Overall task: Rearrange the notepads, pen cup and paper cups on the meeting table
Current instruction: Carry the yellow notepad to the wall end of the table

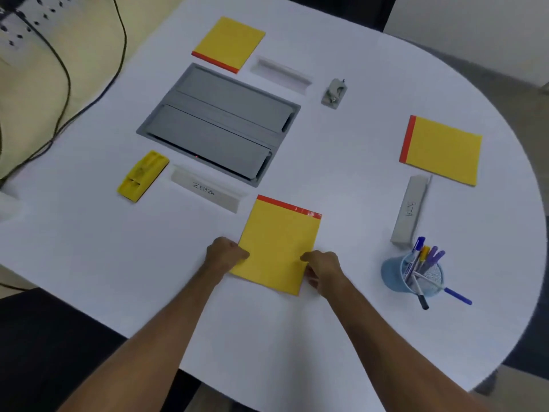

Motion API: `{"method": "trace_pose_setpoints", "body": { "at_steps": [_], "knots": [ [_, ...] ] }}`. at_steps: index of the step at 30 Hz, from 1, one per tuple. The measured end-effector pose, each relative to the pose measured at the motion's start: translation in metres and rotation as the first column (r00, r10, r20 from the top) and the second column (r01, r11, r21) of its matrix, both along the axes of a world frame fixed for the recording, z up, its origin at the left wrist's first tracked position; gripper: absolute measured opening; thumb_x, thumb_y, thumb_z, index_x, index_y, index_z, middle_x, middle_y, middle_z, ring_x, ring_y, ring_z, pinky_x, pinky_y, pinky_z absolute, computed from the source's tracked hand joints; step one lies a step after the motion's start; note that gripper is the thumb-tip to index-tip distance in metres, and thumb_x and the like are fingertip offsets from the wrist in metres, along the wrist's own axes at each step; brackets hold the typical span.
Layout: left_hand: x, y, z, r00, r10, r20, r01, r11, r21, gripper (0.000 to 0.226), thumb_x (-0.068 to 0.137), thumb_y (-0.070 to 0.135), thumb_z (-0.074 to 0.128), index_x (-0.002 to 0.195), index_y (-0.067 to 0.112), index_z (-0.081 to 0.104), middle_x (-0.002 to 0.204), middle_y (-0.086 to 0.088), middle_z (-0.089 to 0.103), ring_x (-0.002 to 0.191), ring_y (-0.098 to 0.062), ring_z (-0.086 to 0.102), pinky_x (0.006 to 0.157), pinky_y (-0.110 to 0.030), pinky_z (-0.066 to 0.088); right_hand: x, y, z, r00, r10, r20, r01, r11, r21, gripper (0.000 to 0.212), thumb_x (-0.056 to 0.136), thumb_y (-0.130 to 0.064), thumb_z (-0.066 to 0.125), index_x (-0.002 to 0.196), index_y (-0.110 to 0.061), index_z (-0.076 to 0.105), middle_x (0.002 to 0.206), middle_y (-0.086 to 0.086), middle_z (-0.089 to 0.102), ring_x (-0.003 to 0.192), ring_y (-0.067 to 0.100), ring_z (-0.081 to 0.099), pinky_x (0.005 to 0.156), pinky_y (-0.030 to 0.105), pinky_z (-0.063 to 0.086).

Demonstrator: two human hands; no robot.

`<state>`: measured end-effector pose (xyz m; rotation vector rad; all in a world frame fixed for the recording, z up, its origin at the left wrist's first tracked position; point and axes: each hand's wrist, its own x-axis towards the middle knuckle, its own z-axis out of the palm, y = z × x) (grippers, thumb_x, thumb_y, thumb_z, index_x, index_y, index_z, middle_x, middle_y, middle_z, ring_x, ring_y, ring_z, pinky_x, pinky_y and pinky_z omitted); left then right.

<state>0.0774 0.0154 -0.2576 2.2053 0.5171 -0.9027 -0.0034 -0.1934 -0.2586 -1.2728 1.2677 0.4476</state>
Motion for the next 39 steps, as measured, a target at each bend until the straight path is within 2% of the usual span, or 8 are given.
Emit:
{"method": "trace_pose_setpoints", "body": {
  "at_steps": [6,13,19,23,26,32,35,39],
  "knots": [
    [0.001,0.004,-0.006,0.995,0.099,-0.013,-0.100,0.988,-0.120,0.017,0.080,0.002,0.074,0.087,0.008,0.059,0.101,-0.018,0.066,0.094,-0.033,0.063,0.081,-0.043,0.052,-0.003,-0.011,-0.001,1.000,0.023,-0.007,-0.023,1.000,0.017,0.019,0.082,0.001,0.062,0.073,-0.005,0.047,0.069,0.012,0.045,0.055,0.021,0.039,0.056,0.030,0.034],
    [-0.013,0.003,0.013,0.986,0.145,0.077,-0.124,0.967,-0.225,0.020,0.078,-0.003,0.076,0.082,0.013,0.065,0.085,-0.010,0.063,0.076,-0.025,0.056,0.070,-0.031,0.044,-0.013,-0.031,0.018,0.999,0.048,0.019,-0.049,0.993,0.108,0.007,0.086,0.003,0.057,0.084,-0.003,0.054,0.070,0.014,0.056,0.058,0.024,0.056,0.062,0.033,0.049],
    [-0.020,0.022,0.058,0.980,0.189,0.060,-0.150,0.904,-0.401,0.018,0.081,-0.006,0.072,0.085,0.011,0.068,0.066,0.001,0.065,0.059,-0.011,0.060,0.052,-0.018,0.048,-0.005,-0.054,0.048,0.945,0.023,0.327,-0.073,0.987,0.141,0.024,0.085,-0.003,0.066,0.108,-0.008,0.063,0.091,0.013,0.070,0.080,0.027,0.066,0.074,0.037,0.057],
    [-0.020,0.056,0.090,0.977,0.201,0.067,-0.149,0.878,-0.455,0.018,0.081,-0.002,0.075,0.092,0.012,0.072,0.077,0.001,0.072,0.067,-0.008,0.067,0.058,-0.016,0.051,0.020,-0.056,0.074,0.884,0.072,0.462,-0.150,0.980,0.135,0.027,0.087,-0.003,0.066,0.113,-0.012,0.067,0.087,0.009,0.071,0.072,0.021,0.069,0.075,0.037,0.061],
    [-0.017,0.083,0.106,0.929,0.368,0.032,-0.283,0.764,-0.580,0.023,0.079,0.004,0.077,0.102,0.008,0.073,0.095,-0.008,0.076,0.080,-0.014,0.072,0.072,-0.024,0.056,0.038,-0.038,0.091,0.850,0.158,0.503,-0.230,0.970,0.083,0.021,0.091,-0.003,0.063,0.111,-0.005,0.068,0.084,0.011,0.069,0.067,0.019,0.067,0.073,0.035,0.061],
    [-0.022,0.108,0.111,0.611,0.776,-0.157,-0.541,0.265,-0.798,0.031,0.079,0.022,0.075,0.105,0.004,0.071,0.106,-0.009,0.075,0.096,-0.023,0.070,0.090,-0.036,0.051,0.092,0.027,0.111,0.836,0.096,0.541,-0.153,0.986,0.062,0.019,0.092,0.004,0.059,0.107,-0.004,0.068,0.074,0.012,0.065,0.059,0.017,0.062,0.061,0.030,0.059],
    [-0.019,0.112,0.104,0.567,0.813,-0.132,-0.549,0.254,-0.796,0.011,0.085,0.004,0.068,0.095,0.005,0.073,0.096,-0.013,0.077,0.087,-0.023,0.075,0.091,-0.042,0.054,0.128,0.067,0.115,0.825,0.071,0.560,-0.138,0.987,0.078,0.016,0.092,0.004,0.060,0.100,-0.008,0.068,0.082,0.016,0.067,0.062,0.021,0.063,0.061,0.031,0.060],
    [0.018,0.145,0.099,0.515,0.856,-0.049,-0.583,0.308,-0.751,0.023,0.090,-0.006,0.060,0.105,0.007,0.071,0.098,-0.009,0.078,0.089,-0.027,0.075,0.073,-0.038,0.060,0.188,0.121,0.114,0.793,0.137,0.593,-0.206,0.977,0.049,0.019,0.090,0.009,0.055,0.100,-0.006,0.063,0.078,0.016,0.066,0.059,0.021,0.061,0.058,0.031,0.061]
  ]
}}
